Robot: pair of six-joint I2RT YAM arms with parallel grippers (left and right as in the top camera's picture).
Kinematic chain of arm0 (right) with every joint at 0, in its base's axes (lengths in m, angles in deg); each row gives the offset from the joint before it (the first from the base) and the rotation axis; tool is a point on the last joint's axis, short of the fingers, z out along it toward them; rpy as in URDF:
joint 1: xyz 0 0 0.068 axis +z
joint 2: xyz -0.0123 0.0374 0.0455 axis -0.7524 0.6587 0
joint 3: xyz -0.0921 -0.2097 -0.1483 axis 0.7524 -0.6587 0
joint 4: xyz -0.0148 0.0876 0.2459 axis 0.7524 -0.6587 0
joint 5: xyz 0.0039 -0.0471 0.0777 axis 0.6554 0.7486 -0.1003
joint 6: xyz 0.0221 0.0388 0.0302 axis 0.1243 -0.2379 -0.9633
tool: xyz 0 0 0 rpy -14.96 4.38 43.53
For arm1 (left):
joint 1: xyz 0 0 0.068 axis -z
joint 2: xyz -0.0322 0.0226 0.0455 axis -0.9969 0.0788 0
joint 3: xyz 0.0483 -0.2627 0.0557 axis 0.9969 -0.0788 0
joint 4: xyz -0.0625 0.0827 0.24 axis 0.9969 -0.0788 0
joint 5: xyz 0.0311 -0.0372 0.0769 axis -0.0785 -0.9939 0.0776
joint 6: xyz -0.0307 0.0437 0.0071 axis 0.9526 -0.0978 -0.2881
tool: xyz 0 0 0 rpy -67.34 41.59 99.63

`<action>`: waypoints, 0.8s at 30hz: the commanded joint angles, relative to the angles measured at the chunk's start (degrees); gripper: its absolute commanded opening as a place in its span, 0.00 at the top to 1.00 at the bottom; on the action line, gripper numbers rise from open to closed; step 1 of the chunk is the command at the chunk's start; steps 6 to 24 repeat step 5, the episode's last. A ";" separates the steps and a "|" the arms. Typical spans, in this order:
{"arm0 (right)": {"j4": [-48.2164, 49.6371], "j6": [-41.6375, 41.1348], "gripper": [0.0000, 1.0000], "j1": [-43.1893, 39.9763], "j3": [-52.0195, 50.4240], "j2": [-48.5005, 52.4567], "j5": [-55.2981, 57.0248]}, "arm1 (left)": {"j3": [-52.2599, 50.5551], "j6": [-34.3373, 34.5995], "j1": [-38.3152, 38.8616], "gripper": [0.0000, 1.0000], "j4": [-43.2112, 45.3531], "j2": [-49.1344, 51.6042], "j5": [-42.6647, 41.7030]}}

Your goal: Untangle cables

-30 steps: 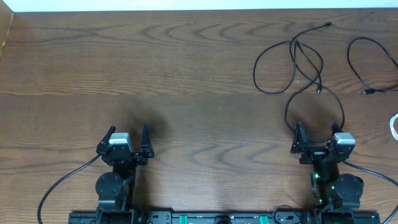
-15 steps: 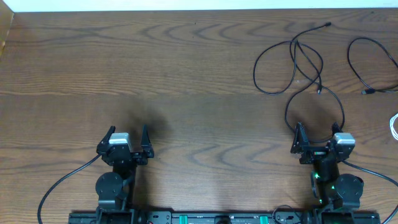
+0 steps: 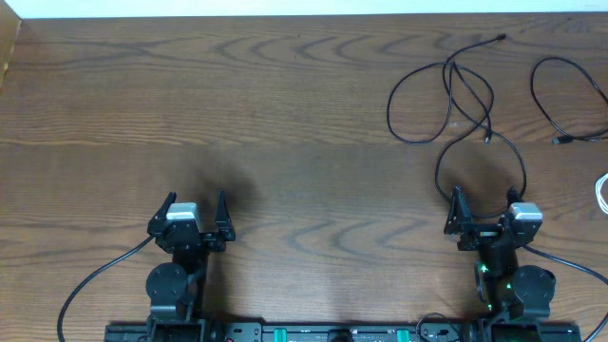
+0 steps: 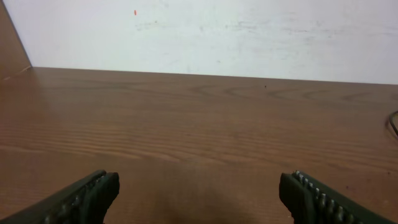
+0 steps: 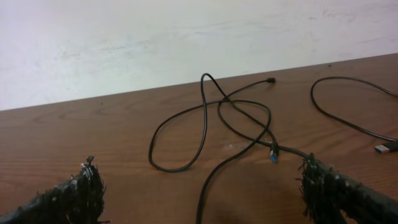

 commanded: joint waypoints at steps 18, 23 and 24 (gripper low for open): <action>-0.22 -0.11 0.01 -0.17 -0.07 -0.35 0.24 | -1.81 -0.55 -0.33 0.10 -0.81 -0.35 -0.31; -0.22 -0.11 0.01 -0.17 -0.07 -0.35 0.24 | -1.81 -0.55 -0.33 0.10 -0.81 -0.35 -0.31; -0.22 -0.11 0.01 -0.17 -0.07 -0.35 0.24 | -1.81 -0.55 -0.33 0.10 -0.81 -0.35 -0.31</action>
